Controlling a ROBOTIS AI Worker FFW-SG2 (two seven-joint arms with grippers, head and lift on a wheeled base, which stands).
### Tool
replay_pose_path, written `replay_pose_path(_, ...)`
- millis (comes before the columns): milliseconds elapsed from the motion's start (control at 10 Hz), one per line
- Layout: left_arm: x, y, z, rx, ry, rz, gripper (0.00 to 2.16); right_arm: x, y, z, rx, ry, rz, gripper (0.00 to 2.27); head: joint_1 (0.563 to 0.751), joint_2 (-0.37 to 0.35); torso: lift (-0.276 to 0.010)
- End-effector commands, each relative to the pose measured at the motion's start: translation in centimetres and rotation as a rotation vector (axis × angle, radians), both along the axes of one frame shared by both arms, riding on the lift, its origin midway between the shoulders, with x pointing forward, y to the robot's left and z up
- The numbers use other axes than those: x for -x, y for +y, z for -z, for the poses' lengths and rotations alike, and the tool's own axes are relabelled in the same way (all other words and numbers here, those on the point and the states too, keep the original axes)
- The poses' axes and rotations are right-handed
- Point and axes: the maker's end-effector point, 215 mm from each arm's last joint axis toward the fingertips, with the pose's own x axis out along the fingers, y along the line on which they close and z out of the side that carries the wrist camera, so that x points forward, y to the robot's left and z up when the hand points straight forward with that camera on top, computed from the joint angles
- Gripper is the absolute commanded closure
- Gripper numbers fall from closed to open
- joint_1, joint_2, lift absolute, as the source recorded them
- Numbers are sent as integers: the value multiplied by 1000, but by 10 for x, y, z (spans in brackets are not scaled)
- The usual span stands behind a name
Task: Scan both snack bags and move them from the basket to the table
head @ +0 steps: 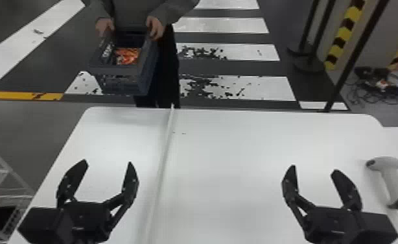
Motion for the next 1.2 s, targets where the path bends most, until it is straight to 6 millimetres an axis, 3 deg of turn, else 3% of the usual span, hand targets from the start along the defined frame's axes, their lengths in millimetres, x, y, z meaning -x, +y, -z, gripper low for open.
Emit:
replay_pose_path(0, 2, -1, -3, 5, -12, 3, 137, 1, -1, -1, 0, -4, 1, 161, 695, 24, -98)
replay_pose_path(1100, 4, -2, -12, -6, -31, 5, 147, 8, 8, -4, 0, -6, -12, 161, 695, 33, -98)
